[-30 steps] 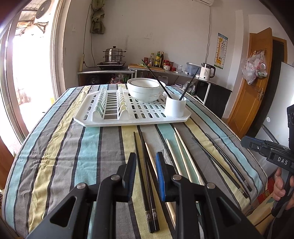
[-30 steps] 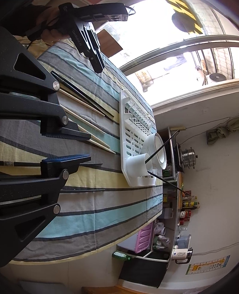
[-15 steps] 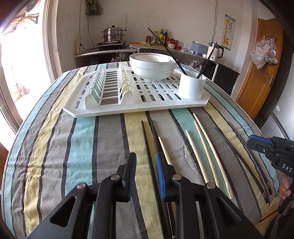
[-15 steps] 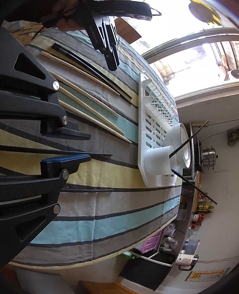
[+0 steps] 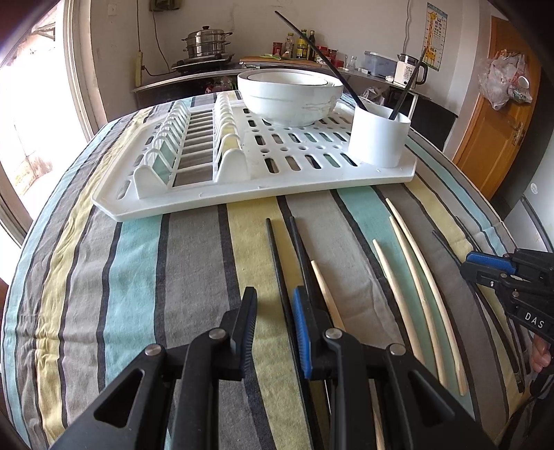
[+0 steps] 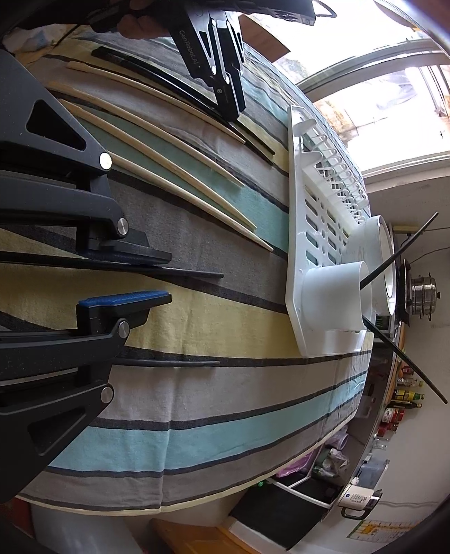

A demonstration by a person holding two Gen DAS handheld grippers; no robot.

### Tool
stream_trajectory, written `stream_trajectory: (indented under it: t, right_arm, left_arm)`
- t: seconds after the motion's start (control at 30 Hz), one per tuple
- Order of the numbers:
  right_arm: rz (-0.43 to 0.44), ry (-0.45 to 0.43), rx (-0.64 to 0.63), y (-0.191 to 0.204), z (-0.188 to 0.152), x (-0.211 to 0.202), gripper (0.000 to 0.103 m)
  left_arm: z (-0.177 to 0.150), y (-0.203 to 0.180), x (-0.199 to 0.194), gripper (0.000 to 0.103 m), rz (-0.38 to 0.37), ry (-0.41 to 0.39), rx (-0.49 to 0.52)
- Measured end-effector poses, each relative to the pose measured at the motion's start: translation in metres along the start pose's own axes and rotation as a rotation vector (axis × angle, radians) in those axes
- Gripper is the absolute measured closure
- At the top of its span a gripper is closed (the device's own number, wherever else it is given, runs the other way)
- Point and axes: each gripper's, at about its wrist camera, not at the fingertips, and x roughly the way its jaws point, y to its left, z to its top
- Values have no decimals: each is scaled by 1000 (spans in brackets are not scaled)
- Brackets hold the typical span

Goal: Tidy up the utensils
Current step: 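Lower the left tool onto another black chopstick and close while the right tool grasps one, then lift the left tool's chopstick toward the white cup while the right tool carries its own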

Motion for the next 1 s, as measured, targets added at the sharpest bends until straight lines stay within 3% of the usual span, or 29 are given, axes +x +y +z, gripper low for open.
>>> stream_trajectory:
  t: [0.23, 0.37, 0.57, 0.77, 1.0]
  right_arm:
    - [-37, 9, -38, 6, 4, 2, 88]
    - [-31, 13, -53, 10, 5, 2, 98]
    - [-19, 12, -43, 10, 7, 2, 98]
    - [28, -44, -23, 10, 10, -16, 98]
    - [73, -153, 3, 11, 23, -52, 98]
  left_arm:
    - [1, -11, 3, 81, 59, -3, 59]
    - [2, -14, 3, 89, 51, 3, 77]
    - [3, -17, 3, 96, 47, 11, 99]
    - [4, -9, -10, 97, 5, -18, 60]
    - [14, -2, -48, 97, -14, -107, 35]
